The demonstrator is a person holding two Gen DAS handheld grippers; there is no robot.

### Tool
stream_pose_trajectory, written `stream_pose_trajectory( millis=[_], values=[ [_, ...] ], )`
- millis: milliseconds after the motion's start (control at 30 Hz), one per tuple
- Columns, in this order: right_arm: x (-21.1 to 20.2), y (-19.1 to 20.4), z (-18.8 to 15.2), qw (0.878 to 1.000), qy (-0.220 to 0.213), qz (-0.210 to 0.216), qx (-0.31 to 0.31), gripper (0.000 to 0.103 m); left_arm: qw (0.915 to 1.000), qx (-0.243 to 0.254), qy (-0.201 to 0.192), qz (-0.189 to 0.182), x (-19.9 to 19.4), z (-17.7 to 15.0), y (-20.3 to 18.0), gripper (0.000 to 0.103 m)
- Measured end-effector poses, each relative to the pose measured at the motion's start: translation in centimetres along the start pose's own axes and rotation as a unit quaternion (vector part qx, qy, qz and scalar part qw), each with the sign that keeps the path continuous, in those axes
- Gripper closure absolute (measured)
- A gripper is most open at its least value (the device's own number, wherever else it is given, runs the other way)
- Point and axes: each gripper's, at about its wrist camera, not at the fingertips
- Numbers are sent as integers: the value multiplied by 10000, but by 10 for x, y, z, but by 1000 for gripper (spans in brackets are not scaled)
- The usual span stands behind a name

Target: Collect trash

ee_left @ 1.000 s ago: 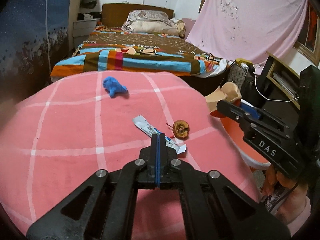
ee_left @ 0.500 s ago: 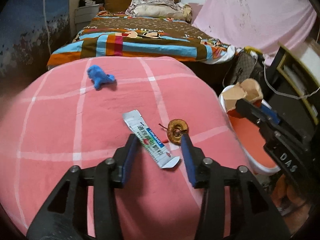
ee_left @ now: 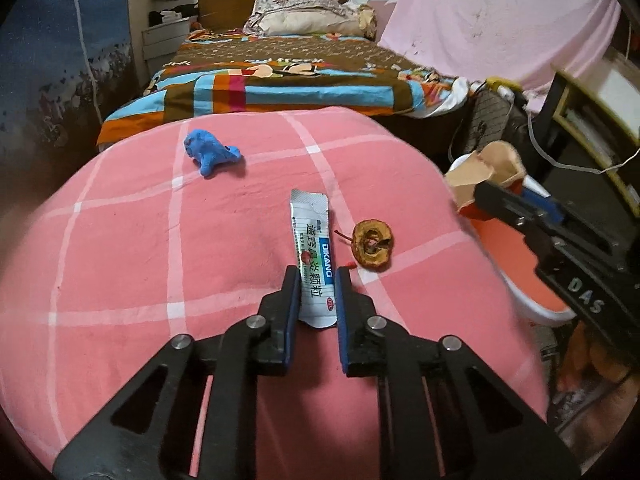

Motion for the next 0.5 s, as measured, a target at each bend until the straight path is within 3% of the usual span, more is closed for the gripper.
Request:
stream_pose_trajectory(
  millis=[100,267,400,500],
  values=[
    [-5,2,0,9999,-117,46,-49,79,9996,-147,-142,-186,-10,-2,6,103],
    [-22,1,3,9983,-568,106,-5,79,9964,-177,-773,-291,-34,0,4,103],
    [-45,-1,9,9924,-1224,88,18,78,9883,-33,-1461,-430,-56,8,-7,103],
    [-64,-5,12,9849,-1733,19,37,77,9761,90,-2073,-645,-76,15,-20,103]
  ],
)
Point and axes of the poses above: each gripper's, at about its wrist camera, not at the fingertips, and x roughly the way its jaws point, y to its left, z to its top, and after that the axes turned 4 degrees about -y, right-handed
